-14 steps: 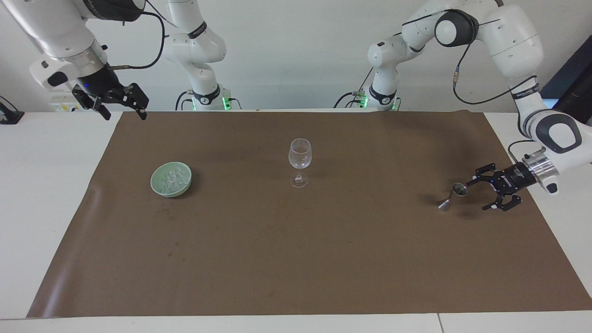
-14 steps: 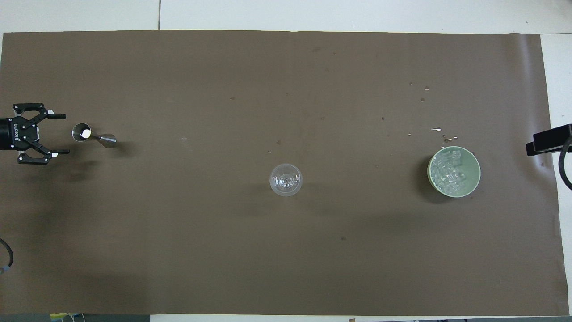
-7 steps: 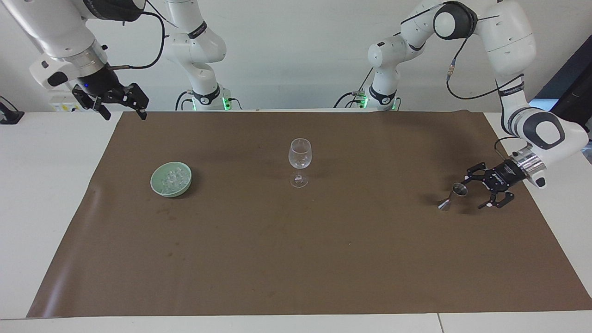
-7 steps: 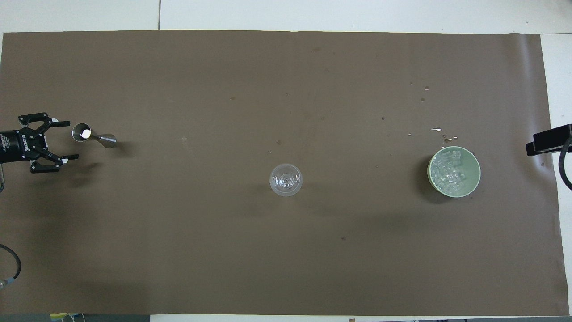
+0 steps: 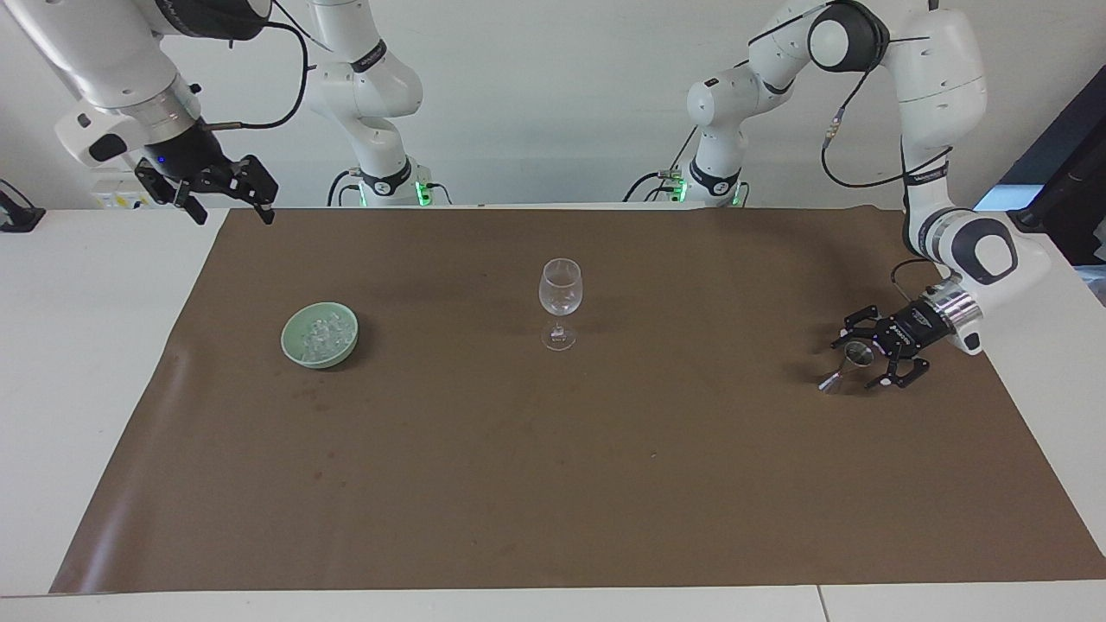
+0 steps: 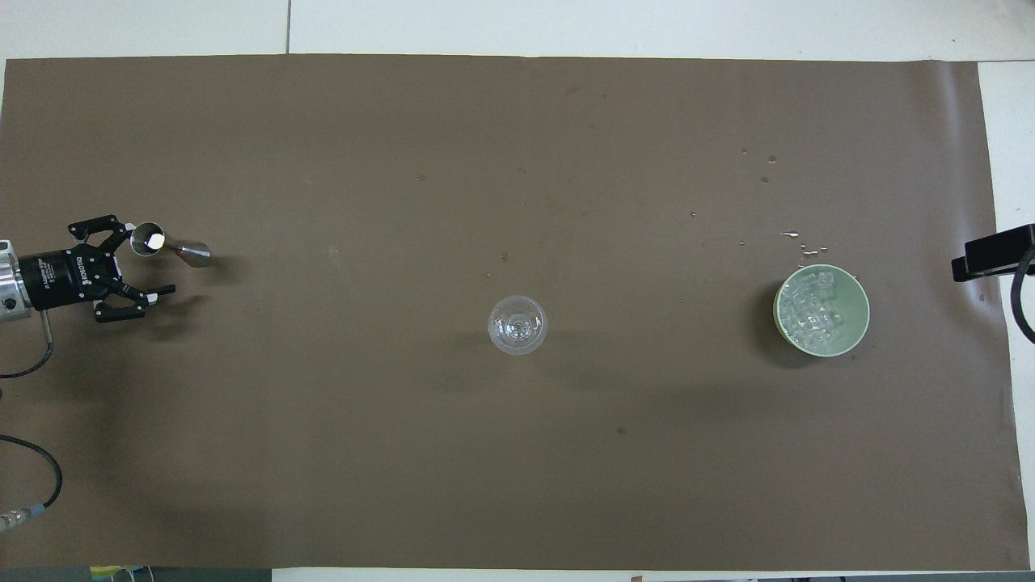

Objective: Pour wine and add ice with both arms
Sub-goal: 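Open the left gripper and close it around the small silver cup, then lift the silver cup with the left gripper and carry it over the clear glass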

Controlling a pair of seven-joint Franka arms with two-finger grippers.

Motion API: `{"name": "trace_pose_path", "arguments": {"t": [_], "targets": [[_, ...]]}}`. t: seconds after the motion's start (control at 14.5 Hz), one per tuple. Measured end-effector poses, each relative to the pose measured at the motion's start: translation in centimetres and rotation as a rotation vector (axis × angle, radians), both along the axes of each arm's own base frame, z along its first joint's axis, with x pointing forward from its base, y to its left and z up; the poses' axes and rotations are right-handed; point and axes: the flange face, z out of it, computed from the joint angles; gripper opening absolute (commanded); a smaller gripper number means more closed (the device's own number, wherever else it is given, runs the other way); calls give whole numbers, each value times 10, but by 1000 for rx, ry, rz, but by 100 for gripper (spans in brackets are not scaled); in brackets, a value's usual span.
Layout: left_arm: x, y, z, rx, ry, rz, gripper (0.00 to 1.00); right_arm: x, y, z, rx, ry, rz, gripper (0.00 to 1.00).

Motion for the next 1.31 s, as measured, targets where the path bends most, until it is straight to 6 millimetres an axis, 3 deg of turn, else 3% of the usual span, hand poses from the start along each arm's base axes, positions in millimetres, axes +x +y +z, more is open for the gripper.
{"name": "trace_pose_path", "arguments": {"t": [0.41,0.9,0.97,1.04,1.11,1.17,1.31], "targets": [[5,-13,1,-13,-19,-12,100,0,0,0,0,0,0,100],[3,-16,-3,-45,-22,19,83,0,0,0,0,0,0,100],[3,-16,-3,-47,-22,19,70,0,0,0,0,0,0,100],[3,-16,-4,-48,-21,20,46,0,0,0,0,0,0,100],[3,-16,-4,-48,-22,20,15,0,0,0,0,0,0,100],[3,-16,-3,-49,-23,21,0,0,0,0,0,0,0,100],[3,-17,-3,-53,-26,25,0,0,0,0,0,0,0,100]]}}
